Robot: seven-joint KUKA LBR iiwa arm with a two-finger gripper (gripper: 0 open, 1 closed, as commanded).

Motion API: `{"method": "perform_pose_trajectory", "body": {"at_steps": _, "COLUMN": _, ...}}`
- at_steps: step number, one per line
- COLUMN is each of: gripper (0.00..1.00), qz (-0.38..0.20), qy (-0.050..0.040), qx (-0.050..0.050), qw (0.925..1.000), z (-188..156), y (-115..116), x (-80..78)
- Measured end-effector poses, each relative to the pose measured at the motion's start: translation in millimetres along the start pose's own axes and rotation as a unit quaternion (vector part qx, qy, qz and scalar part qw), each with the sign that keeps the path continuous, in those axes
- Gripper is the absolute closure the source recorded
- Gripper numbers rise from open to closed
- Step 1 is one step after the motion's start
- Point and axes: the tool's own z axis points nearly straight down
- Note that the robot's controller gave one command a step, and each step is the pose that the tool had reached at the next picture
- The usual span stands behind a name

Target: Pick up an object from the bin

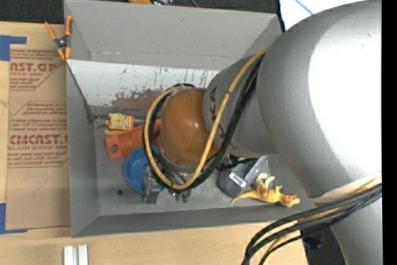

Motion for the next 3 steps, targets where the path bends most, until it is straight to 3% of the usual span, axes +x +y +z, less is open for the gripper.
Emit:
{"method": "perform_pose_trajectory", "body": {"at_steps": 1, "gripper": 1.0, "qz": 0.0, "qy": 0.0, "qx": 0.0, "qw": 1.0, "z": 0, "y": 0, "x": 0.0}}
{"method": "perform_pose_trajectory", "body": {"at_steps": 3, "gripper": 1.0, "qz": 0.0, "qy": 0.0045, "qx": 0.001, "qw": 1.0, "z": -70, "y": 0, "x": 1.5}}
